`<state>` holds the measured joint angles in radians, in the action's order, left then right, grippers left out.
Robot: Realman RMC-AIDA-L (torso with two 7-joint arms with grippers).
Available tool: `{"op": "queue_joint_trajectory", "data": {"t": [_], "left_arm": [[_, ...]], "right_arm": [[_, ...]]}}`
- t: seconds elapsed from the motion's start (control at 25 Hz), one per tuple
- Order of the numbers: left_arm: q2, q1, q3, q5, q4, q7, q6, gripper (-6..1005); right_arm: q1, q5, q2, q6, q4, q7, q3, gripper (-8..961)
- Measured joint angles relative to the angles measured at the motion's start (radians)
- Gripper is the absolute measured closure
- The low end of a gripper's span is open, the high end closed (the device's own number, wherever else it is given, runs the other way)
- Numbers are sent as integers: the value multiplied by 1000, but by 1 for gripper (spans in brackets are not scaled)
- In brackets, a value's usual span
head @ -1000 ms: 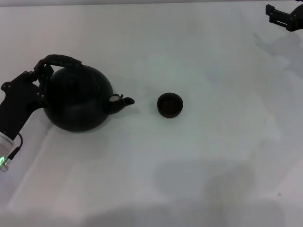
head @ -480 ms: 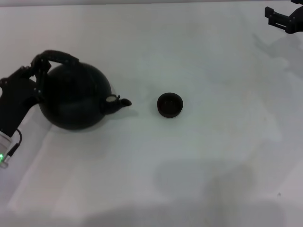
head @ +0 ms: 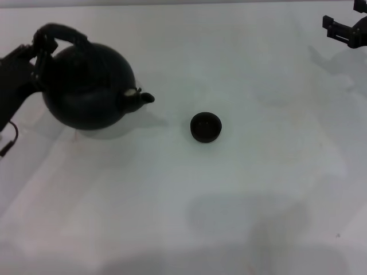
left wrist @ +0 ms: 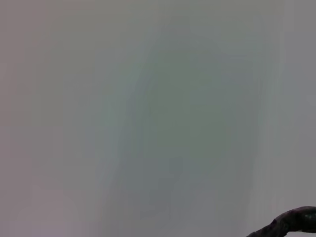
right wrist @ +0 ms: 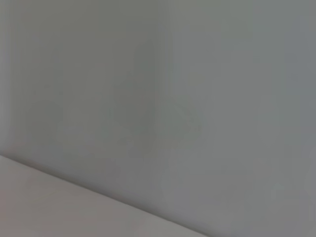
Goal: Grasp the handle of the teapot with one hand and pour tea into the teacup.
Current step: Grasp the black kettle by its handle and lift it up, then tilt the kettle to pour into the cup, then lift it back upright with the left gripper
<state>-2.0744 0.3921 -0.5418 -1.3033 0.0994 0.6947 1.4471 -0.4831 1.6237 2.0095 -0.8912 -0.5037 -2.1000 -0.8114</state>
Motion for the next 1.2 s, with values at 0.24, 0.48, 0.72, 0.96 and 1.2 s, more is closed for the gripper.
{"op": "queue_joint_trajectory", "data": {"t": [0.24, 0.48, 0.72, 0.96, 1.2], "left_arm": [[-4, 39, -1, -88, 132, 170, -88, 863], [-6, 83, -69, -180, 267, 341, -254, 864], [-3, 93, -265, -183, 421, 512, -401, 864], [1, 70, -501, -220, 623, 706, -531, 863], [-2, 65, -627, -384, 770, 911, -574, 864]], "right_arm": [[12, 3, 0, -8, 10, -1, 6, 108], [45, 66, -1, -9, 27, -27, 6, 108], [73, 102, -3, -32, 27, -38, 6, 108], [87, 117, -3, -72, 26, -38, 8, 108], [109, 146, -3, -104, 27, -38, 8, 108]]}}
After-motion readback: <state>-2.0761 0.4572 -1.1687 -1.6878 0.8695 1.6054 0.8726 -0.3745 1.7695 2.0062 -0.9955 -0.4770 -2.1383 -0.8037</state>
